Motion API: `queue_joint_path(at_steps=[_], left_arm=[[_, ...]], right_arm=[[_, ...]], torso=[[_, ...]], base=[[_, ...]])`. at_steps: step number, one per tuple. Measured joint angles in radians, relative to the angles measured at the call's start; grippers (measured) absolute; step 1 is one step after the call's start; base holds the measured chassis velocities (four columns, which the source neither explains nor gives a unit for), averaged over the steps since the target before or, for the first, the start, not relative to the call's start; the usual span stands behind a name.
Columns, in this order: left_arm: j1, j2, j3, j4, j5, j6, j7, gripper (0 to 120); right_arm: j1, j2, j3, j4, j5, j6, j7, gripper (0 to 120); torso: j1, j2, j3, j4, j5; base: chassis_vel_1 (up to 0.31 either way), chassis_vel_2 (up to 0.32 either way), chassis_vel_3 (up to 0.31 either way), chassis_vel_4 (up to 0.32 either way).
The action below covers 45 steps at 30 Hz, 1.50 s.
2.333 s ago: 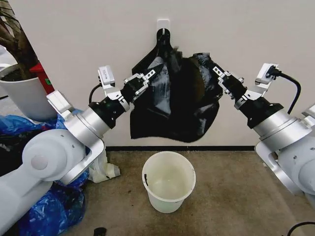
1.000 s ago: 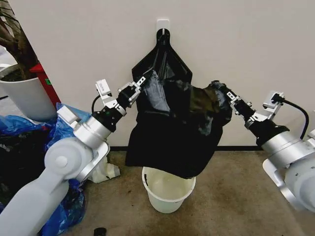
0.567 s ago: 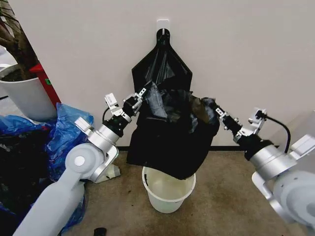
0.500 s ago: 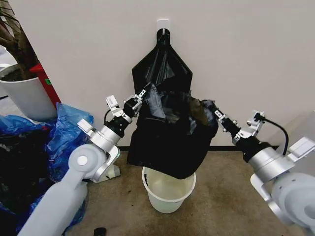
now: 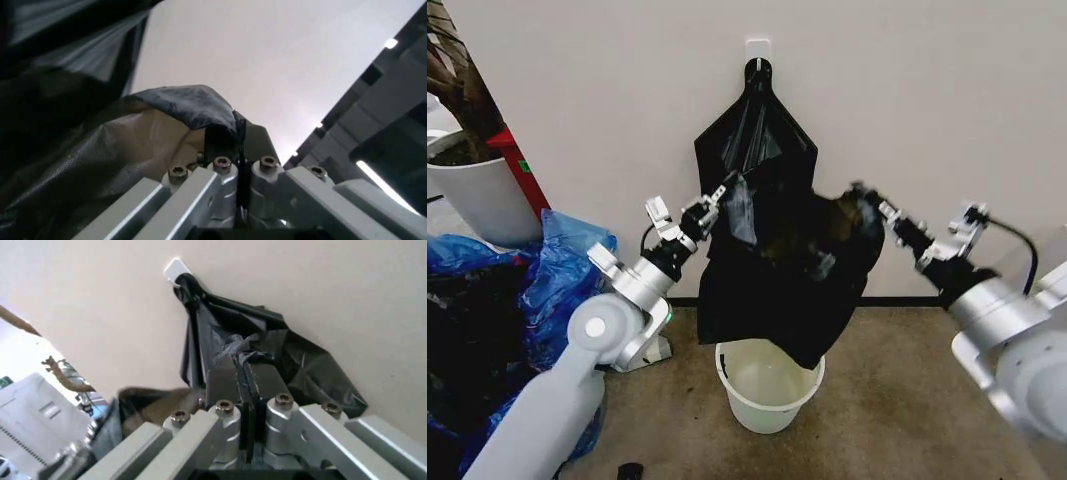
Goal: Place the garbage bag over the trash bin.
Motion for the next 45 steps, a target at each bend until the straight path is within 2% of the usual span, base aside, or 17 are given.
queue_joint_path(at_steps=[6, 11, 15, 18, 23, 33, 45], left_arm=[[-0.016, -0.049, 0.063, 0.011, 0.0, -0.002, -0.013, 0], [0.062, -0.12, 0.07, 0.026, 0.004, -0.003, -0.029, 0], [0.12, -0.144, 0.072, 0.029, 0.029, -0.003, -0.031, 0], [0.162, -0.135, 0.068, 0.037, 0.042, -0.003, -0.033, 0], [0.239, -0.113, 0.04, 0.037, 0.065, -0.008, -0.033, 0], [0.429, -0.092, -0.008, -0.007, 0.149, -0.041, -0.034, 0], [0.495, -0.039, -0.039, -0.077, 0.139, -0.042, -0.042, 0]], right_arm=[[-0.091, 0.024, 0.021, 0.0, -0.021, 0.0, 0.009, 0], [-0.165, 0.085, 0.033, 0.0, -0.066, -0.015, 0.012, 0], [-0.218, 0.133, 0.022, -0.001, -0.099, -0.035, 0.013, 0], [-0.274, 0.2, -0.011, -0.001, -0.138, -0.057, 0.004, 0], [-0.317, 0.259, -0.04, -0.001, -0.16, -0.075, -0.008, 0], [-0.304, 0.291, -0.092, -0.001, -0.148, -0.091, -0.007, 0], [-0.307, 0.345, -0.16, -0.001, -0.193, -0.09, 0.001, 0]], torso=[[0.0, 0.0, 0.0, -0.001, 0.0003], [0.0, 0.0, 0.0, -0.0003, 0.0001], [0.0, 0.0, 0.0, -0.0003, 0.0], [0.0, 0.0, 0.0, -0.0005, 0.0], [0.0, 0.0, 0.0, -0.0006, 0.0], [0.0, 0.0, 0.0, -0.0003, -0.0001], [0.0, 0.0, 0.0, -0.0004, 0.0]], base=[[0.0, 0.0, 0.0, 0.0], [0.0, 0.0, 0.0, 0.0], [0.0, 0.0, 0.0, 0.0], [0.0, 0.0, 0.0, 0.0], [0.0, 0.0, 0.0, 0.0], [0.0, 0.0, 0.0, 0.0], [0.0, 0.0, 0.0, 0.0]])
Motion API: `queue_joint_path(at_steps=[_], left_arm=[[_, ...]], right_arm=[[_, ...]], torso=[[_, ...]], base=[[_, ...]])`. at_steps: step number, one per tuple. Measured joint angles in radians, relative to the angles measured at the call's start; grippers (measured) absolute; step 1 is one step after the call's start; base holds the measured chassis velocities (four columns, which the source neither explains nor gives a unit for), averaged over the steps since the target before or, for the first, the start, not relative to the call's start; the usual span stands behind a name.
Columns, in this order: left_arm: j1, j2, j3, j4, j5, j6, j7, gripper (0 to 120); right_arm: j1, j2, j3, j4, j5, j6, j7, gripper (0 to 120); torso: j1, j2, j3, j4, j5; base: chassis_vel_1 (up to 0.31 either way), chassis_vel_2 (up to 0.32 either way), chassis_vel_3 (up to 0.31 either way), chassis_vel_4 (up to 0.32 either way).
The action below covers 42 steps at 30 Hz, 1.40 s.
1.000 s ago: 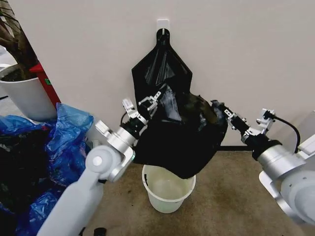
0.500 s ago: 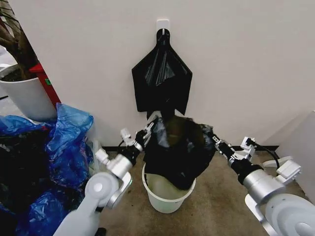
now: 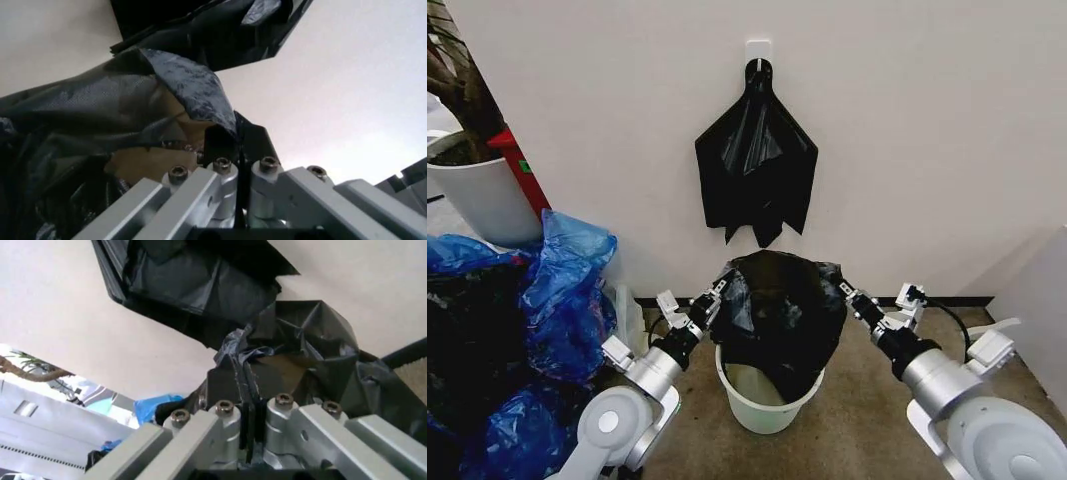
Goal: Place the garbage bag over the trash bin.
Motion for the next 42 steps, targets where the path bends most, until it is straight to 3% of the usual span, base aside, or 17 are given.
queue_joint_path(at_steps=[11, 18, 24, 29, 32, 36, 42], left_arm=[[-0.014, 0.02, -0.009, -0.059, -0.038, -0.007, -0.057, 0], [0.061, -0.017, 0.006, 0.067, 0.065, -0.006, -0.065, 0], [0.093, -0.018, 0.011, 0.073, 0.114, -0.003, -0.055, 0], [0.07, 0.003, 0.005, 0.032, 0.11, -0.002, -0.063, 0], [0.005, 0.02, -0.004, -0.012, 0.069, -0.009, -0.12, 0], [-0.016, 0.019, -0.013, -0.034, 0.059, -0.019, -0.155, 0], [0.086, -0.017, 0.009, 0.074, 0.212, -0.014, -0.09, 0]], right_arm=[[0.022, -0.031, 0.041, 0.0, 0.0, 0.027, 0.016, 0], [-0.072, 0.07, -0.075, 0.0, -0.072, 0.006, -0.003, 0], [-0.089, 0.092, -0.107, -0.013, -0.099, 0.018, -0.01, 0], [-0.06, 0.076, -0.112, -0.003, -0.115, 0.033, -0.002, 0], [0.03, 0.035, -0.087, -0.001, -0.048, 0.05, 0.063, 0], [0.033, 0.031, -0.088, -0.001, -0.034, 0.052, 0.08, 0], [-0.076, 0.106, -0.159, -0.002, -0.124, 0.029, 0.052, 0]], torso=[[0.0, 0.0, 0.0, 0.0, 0.0001], [0.0, 0.0, 0.0, 0.0, -0.0001], [0.0, 0.0, 0.0, 0.0, 0.0], [0.0, 0.0, 0.0, 0.0, 0.0], [0.0, 0.0, 0.0, 0.0002, 0.0002], [0.0, 0.0, 0.0, 0.0001, 0.0002], [0.0, 0.0, 0.0, -0.0003, -0.0004]], base=[[0.0, 0.0, 0.0, 0.0], [0.0, 0.0, 0.0, 0.0], [0.0, 0.0, 0.0, 0.0], [0.0, 0.0, 0.0, 0.0], [0.0, 0.0, 0.0, 0.0], [0.0, 0.0, 0.0, 0.0], [0.0, 0.0, 0.0, 0.0]])
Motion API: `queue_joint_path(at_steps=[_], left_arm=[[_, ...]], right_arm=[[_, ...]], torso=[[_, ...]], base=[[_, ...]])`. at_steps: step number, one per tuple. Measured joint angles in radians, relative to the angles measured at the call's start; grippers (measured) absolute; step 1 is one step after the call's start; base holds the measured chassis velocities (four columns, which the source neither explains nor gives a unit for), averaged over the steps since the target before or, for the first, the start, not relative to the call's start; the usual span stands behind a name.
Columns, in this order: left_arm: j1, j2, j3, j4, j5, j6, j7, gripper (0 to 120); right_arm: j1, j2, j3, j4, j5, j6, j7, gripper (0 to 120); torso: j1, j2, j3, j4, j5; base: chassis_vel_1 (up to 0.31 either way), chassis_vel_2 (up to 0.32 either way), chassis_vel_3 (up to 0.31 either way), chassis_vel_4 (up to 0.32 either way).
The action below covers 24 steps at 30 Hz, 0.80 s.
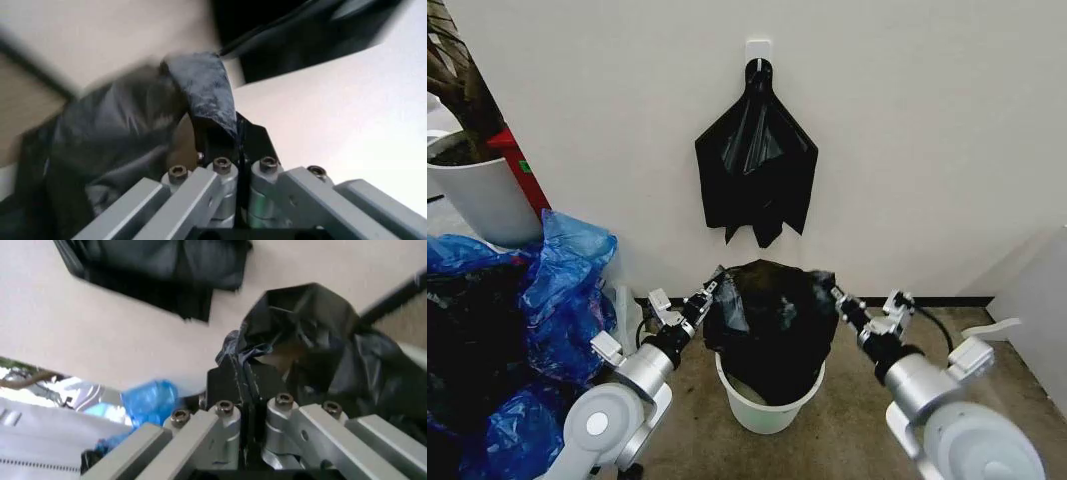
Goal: Place the garbage bag over the trash bin.
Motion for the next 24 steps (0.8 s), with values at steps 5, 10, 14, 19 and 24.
queue_joint_path(at_steps=[5, 10, 14, 19, 24], left_arm=[[0.059, -0.032, 0.026, 0.04, 0.077, 0.001, 0.011, 0], [0.077, -0.009, 0.013, -0.027, 0.08, -0.002, -0.044, 0], [0.146, 0.04, -0.028, -0.128, 0.066, -0.006, -0.093, 0], [0.209, 0.053, -0.098, -0.167, 0.029, 0.007, -0.093, 0], [0.238, 0.076, -0.163, -0.142, -0.091, 0.064, -0.075, 0]], right_arm=[[-0.003, 0.017, -0.059, -0.048, -0.061, 0.045, 0.034, 0], [0.005, 0.011, -0.065, -0.005, -0.007, 0.058, 0.17, 0], [-0.014, -0.015, -0.03, 0.001, 0.068, 0.085, 0.38, 0], [-0.013, -0.029, -0.011, 0.002, 0.111, 0.111, 0.489, 0], [-0.024, -0.031, 0.011, 0.002, 0.173, 0.117, 0.54, 0]], torso=[[0.0, 0.0, 0.0, 0.0003, 0.0006], [0.0, 0.0, 0.0, 0.0003, 0.0005], [0.0, 0.0, 0.0, 0.0001, 0.0005], [0.0, 0.0, 0.0, 0.0005, 0.0007], [0.0, 0.0, 0.0, 0.0005, 0.0006]], base=[[0.0, 0.0, 0.0, 0.0], [0.0, 0.0, 0.0, 0.0], [0.0, 0.0, 0.0, 0.0], [0.0, 0.0, 0.0, 0.0], [0.0, 0.0, 0.0, 0.0]])
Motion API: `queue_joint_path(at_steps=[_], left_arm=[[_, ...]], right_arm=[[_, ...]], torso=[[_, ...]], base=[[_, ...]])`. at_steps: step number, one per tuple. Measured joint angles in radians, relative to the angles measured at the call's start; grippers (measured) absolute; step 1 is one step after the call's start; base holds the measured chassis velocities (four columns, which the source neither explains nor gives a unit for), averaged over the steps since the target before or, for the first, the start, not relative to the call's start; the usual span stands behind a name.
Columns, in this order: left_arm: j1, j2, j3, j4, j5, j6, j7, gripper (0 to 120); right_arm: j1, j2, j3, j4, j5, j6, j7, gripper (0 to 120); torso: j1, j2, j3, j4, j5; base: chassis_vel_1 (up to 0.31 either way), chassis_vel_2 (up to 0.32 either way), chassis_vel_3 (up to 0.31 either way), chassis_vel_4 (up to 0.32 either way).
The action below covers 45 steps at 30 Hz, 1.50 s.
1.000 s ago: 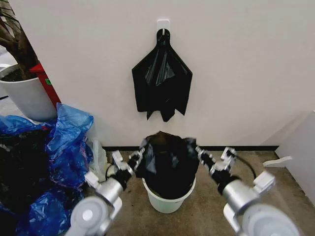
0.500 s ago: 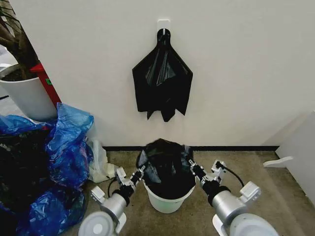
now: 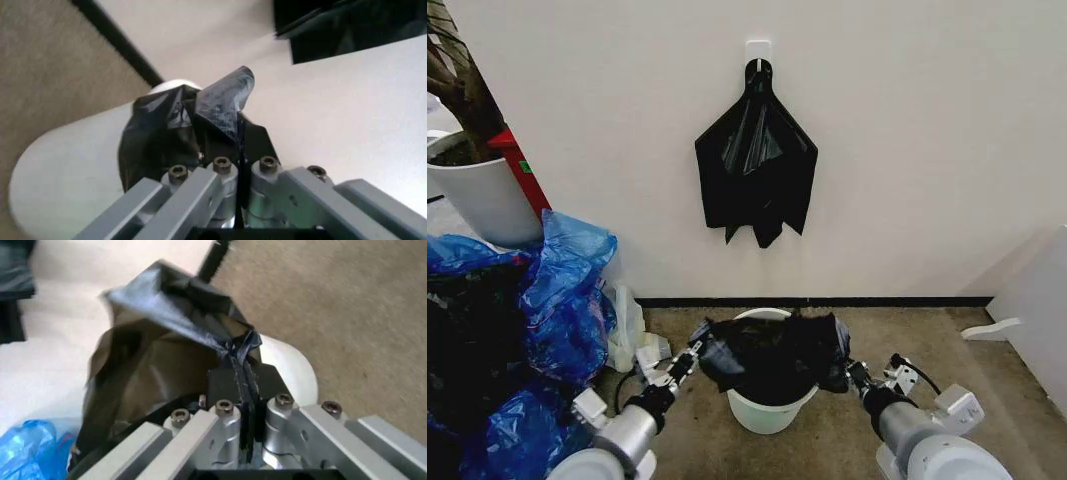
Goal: Place the garbage bag over the trash bin.
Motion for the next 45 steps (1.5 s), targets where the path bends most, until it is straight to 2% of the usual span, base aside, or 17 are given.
queue_joint_path(at_steps=[4, 7, 11, 12, 14, 18, 22, 29, 34, 39, 45], left_arm=[[-0.046, 0.066, -0.005, 0.061, -0.068, 0.045, 0.016, 0], [-0.055, 0.093, 0.007, 0.06, -0.072, 0.067, 0.007, 0], [-0.045, 0.184, 0.003, 0.029, -0.098, 0.082, -0.003, 0], [-0.045, 0.184, 0.003, 0.029, -0.098, 0.082, -0.003, 0], [-0.066, 0.251, -0.02, 0.038, -0.145, 0.084, -0.009, 0], [-0.094, 0.324, -0.029, 0.067, -0.181, 0.093, -0.009, 0], [-0.088, 0.337, -0.025, 0.065, -0.192, 0.11, -0.039, 0], [-0.053, 0.341, -0.017, 0.049, -0.17, 0.171, -0.082, 0], [-0.056, 0.352, -0.008, 0.071, -0.155, 0.2, -0.08, 0], [-0.055, 0.355, 0.015, 0.123, -0.099, 0.263, -0.057, 0], [-0.07, 0.341, 0.026, 0.155, -0.043, 0.272, -0.044, 0]], right_arm=[[0.013, -0.004, 0.002, 0.001, 0.036, 0.012, 0.044, 0], [0.02, -0.003, -0.008, 0.001, 0.059, 0.017, 0.066, 0], [0.021, -0.021, 0.011, 0.001, 0.103, 0.019, 0.092, 0], [0.021, -0.021, 0.011, 0.001, 0.103, 0.019, 0.092, 0], [0.037, -0.056, 0.064, 0.001, 0.152, 0.009, 0.091, 0], [0.047, -0.115, 0.134, 0.001, 0.299, -0.05, 0.083, 0], [0.034, -0.14, 0.134, 0.001, 0.357, -0.062, 0.123, 0], [0.009, -0.123, 0.099, 0.001, 0.402, -0.071, 0.21, 0], [0.008, -0.116, 0.089, 0.001, 0.41, -0.081, 0.23, 0], [-0.008, -0.091, 0.056, 0.001, 0.417, -0.108, 0.249, 0], [-0.006, -0.082, 0.038, 0.0, 0.412, -0.135, 0.247, 0]], torso=[[0.0, 0.0, 0.0, -0.0004, -0.0004], [0.0, 0.0, 0.0, -0.0004, -0.0002], [0.0, 0.0, 0.0, -0.0001, -0.0001], [0.0, 0.0, 0.0, -0.0001, -0.0001], [0.0, 0.0, 0.0, -0.0003, 0.0], [0.0, 0.0, 0.0, -0.0002, -0.0001], [0.0, 0.0, 0.0, -0.0001, -0.0002], [0.0, 0.0, 0.0, 0.0, -0.0001], [0.0, 0.0, 0.0, -0.0001, -0.0002], [0.0, 0.0, 0.0, -0.0002, -0.0003], [0.0, 0.0, 0.0, -0.0002, -0.0002]], base=[[0.0, 0.0, 0.0, 0.0], [0.0, 0.0, 0.0, 0.0], [0.0, 0.0, 0.0, 0.0], [0.0, 0.0, 0.0, 0.0], [0.0, 0.0, 0.0, 0.0], [0.0, 0.0, 0.0, 0.0], [0.0, 0.0, 0.0, 0.0], [0.0, 0.0, 0.0, 0.0], [0.0, 0.0, 0.0, 0.0], [0.0, 0.0, 0.0, 0.0], [0.0, 0.0, 0.0, 0.0]])
